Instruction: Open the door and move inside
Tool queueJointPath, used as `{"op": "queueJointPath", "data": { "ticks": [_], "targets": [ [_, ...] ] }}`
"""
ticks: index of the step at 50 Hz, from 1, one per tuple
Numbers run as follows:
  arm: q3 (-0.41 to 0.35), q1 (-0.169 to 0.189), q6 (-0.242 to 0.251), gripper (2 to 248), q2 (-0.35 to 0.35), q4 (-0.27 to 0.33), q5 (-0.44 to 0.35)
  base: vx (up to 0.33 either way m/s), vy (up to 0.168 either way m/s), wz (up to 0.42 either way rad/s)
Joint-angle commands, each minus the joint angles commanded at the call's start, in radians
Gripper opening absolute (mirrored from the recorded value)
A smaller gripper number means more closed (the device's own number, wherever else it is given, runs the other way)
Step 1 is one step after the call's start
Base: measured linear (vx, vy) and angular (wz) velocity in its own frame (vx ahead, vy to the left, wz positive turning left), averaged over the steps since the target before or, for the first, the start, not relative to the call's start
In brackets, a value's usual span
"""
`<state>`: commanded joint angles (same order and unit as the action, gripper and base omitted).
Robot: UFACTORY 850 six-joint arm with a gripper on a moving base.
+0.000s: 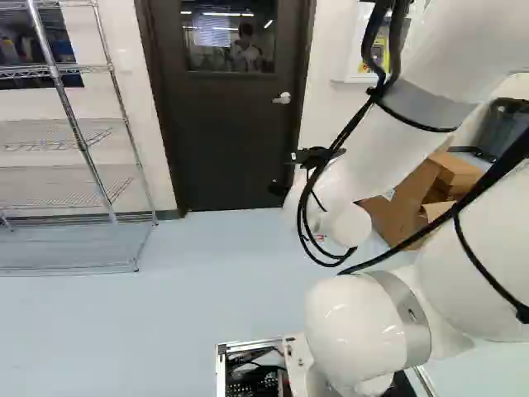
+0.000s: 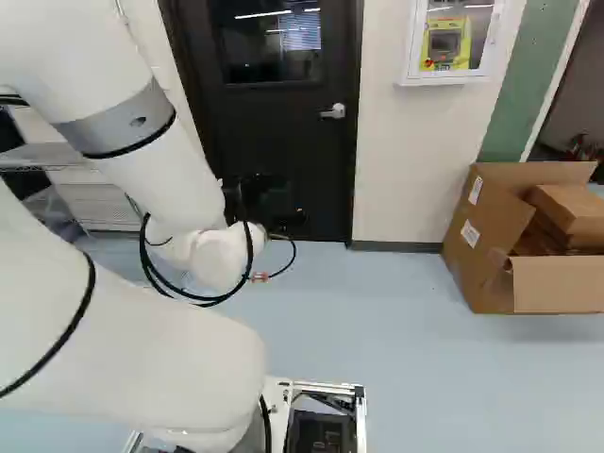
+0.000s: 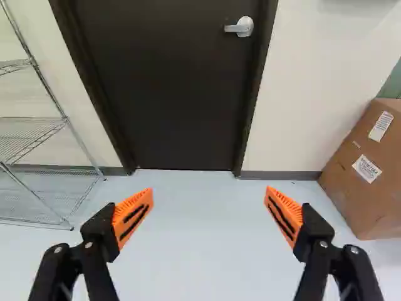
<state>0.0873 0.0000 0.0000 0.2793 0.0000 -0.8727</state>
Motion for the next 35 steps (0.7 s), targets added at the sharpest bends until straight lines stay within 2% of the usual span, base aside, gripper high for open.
{"op": "queueJointPath", "data": {
  "ticks": [35],
  "targets": [
    [0.0, 0.0, 0.0, 247, 0.0, 0.0, 0.0, 0.108, 0.002, -0.008]
  ]
}}
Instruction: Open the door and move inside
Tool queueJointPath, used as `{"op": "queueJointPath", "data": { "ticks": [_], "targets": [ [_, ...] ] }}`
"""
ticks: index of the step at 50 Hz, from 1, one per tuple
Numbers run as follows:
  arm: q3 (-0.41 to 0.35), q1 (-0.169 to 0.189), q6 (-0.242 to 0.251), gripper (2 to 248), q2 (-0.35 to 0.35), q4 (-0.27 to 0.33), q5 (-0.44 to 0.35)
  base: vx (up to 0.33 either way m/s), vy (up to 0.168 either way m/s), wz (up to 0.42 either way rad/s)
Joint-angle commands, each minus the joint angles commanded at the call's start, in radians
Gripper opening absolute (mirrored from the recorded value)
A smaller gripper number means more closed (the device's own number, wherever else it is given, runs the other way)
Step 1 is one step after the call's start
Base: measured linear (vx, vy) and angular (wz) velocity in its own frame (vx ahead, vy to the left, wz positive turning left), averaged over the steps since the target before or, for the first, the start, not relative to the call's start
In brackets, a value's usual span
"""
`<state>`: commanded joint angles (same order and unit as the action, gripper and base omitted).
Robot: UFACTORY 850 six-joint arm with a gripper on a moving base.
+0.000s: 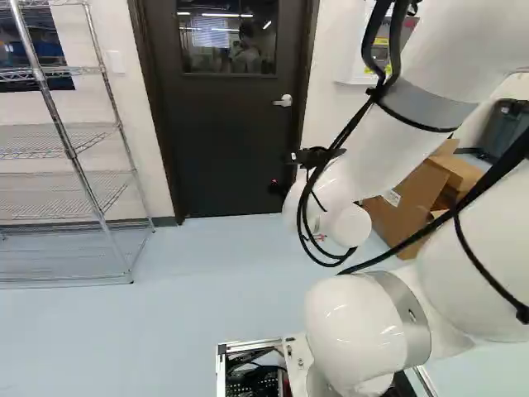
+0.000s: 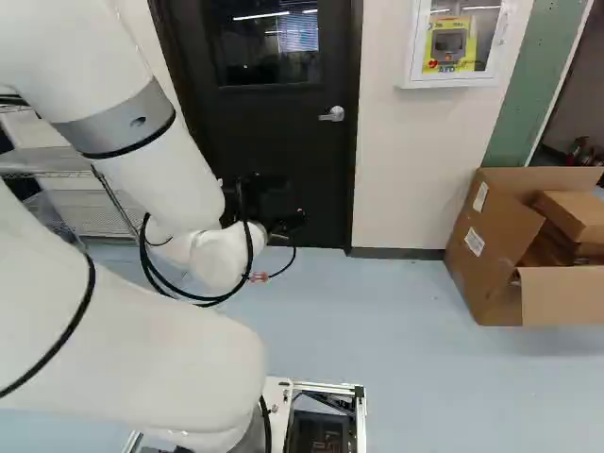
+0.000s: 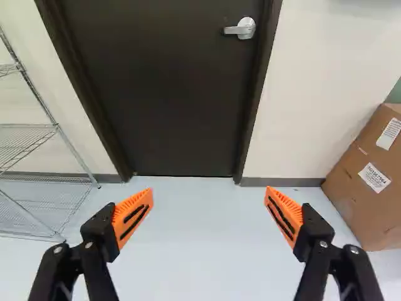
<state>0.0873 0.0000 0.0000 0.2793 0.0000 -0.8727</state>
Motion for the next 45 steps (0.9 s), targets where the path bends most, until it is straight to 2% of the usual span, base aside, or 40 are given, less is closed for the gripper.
{"op": "queueJointPath", "data": {
  "ticks": [45],
  "targets": [
    [0.0, 0.0, 0.0, 247, 0.0, 0.0, 0.0, 0.142, 0.004, -0.007]
  ]
}}
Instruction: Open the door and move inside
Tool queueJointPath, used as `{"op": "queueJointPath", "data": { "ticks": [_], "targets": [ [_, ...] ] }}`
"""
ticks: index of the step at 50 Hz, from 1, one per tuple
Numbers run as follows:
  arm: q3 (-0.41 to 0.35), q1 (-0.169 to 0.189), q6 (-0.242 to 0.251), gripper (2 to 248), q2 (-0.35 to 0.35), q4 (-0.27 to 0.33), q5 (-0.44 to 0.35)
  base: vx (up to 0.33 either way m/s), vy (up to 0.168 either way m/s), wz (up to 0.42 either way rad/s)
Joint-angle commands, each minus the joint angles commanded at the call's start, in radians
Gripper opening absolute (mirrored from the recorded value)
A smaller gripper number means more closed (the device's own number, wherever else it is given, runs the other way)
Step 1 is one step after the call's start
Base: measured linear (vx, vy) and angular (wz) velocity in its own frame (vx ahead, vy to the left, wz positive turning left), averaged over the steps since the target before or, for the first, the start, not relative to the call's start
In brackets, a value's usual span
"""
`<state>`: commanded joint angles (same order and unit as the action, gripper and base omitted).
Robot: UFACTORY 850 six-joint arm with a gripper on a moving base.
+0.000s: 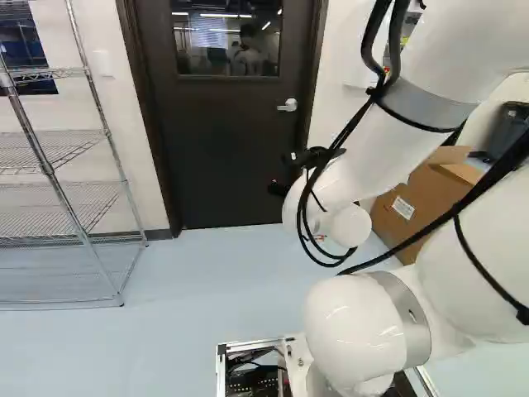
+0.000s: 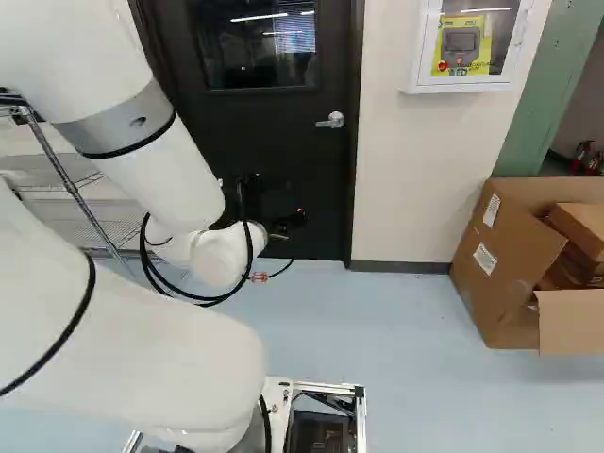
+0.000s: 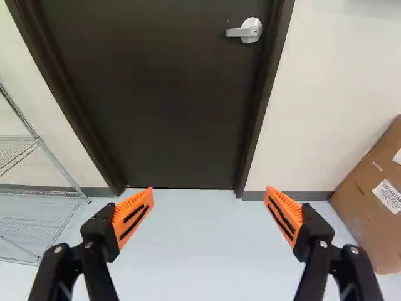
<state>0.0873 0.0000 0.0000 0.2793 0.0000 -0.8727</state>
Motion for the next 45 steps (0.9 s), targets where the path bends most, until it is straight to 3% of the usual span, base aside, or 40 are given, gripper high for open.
{"op": "queueJointPath", "data": {
  "ticks": [45],
  "targets": [
    [0.0, 0.0, 0.0, 247, 0.0, 0.0, 0.0, 0.143, 0.004, 0.001]
  ]
}}
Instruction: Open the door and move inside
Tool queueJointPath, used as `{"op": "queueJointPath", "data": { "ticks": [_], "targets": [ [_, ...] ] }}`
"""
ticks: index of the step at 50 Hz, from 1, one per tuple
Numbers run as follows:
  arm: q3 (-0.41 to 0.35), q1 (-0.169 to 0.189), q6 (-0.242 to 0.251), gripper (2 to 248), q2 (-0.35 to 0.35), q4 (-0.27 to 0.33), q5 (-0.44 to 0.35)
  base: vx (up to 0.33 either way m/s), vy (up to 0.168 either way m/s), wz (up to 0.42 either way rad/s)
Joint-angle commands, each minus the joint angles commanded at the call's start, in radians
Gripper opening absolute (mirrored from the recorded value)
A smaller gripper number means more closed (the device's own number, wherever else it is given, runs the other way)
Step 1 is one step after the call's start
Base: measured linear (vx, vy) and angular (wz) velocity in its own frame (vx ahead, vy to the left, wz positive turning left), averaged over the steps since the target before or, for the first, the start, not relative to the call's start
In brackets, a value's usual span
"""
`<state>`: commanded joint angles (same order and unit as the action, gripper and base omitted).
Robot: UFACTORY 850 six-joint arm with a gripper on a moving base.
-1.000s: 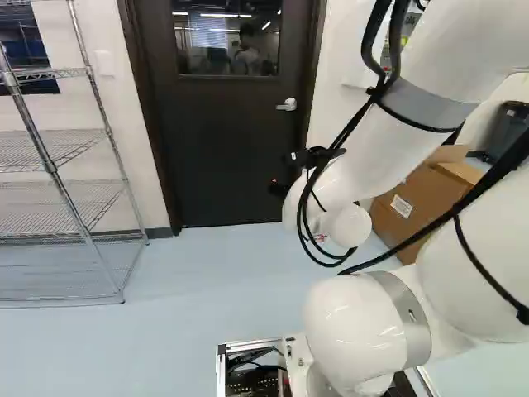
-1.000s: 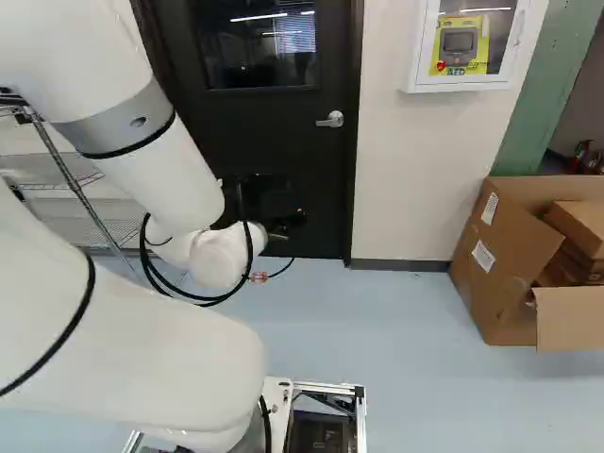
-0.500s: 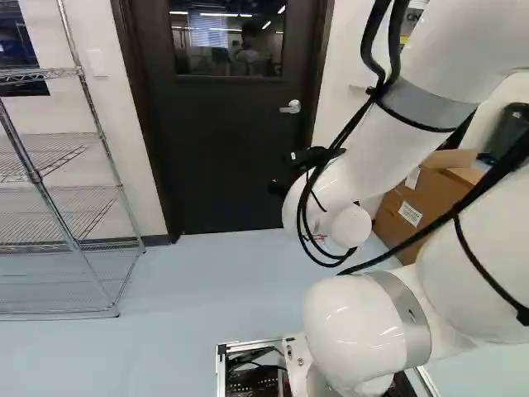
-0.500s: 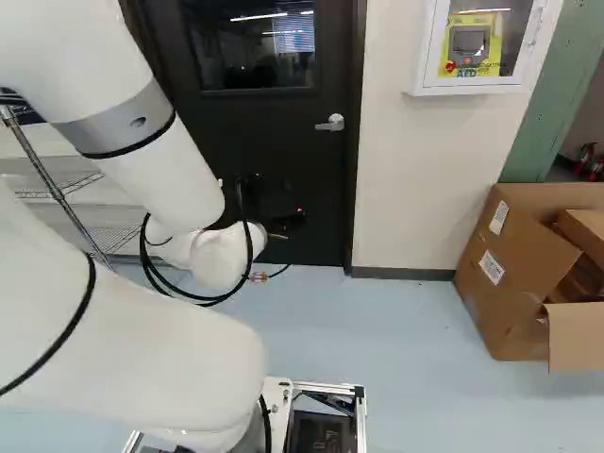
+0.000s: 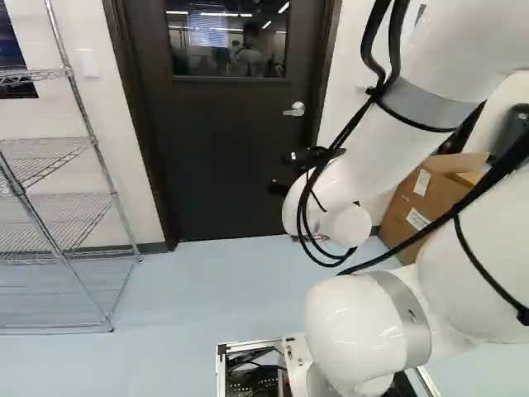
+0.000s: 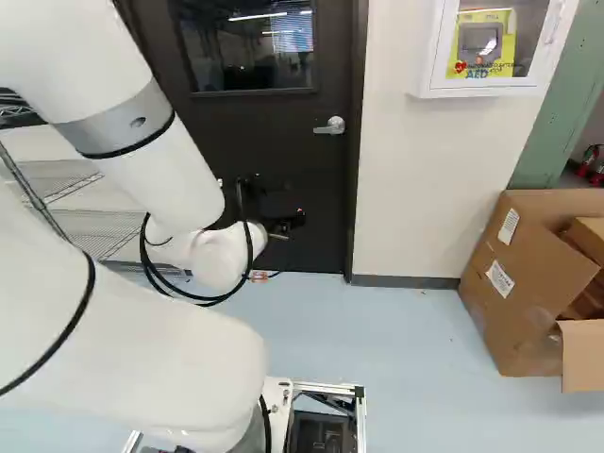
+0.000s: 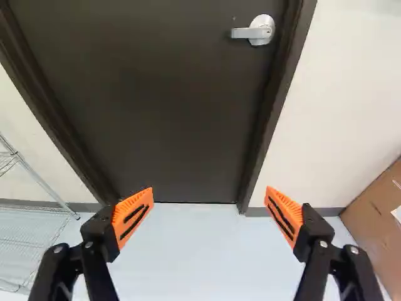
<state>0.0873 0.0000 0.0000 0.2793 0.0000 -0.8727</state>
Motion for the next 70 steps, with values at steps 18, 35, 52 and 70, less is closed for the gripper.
{"op": "queueJointPath", "data": {
  "ticks": [18, 35, 52, 70],
  "targets": [
    [0.0, 0.0, 0.0, 247, 0.0, 0.0, 0.0, 0.15, 0.001, 0.003],
    [0.0, 0.0, 0.0, 247, 0.0, 0.0, 0.0, 0.153, 0.002, 0.001],
    [0.0, 0.0, 0.0, 247, 0.0, 0.0, 0.0, 0.153, 0.002, -0.005],
    [0.0, 0.0, 0.0, 247, 0.0, 0.0, 0.0, 0.151, 0.003, -0.011]
  ]
}}
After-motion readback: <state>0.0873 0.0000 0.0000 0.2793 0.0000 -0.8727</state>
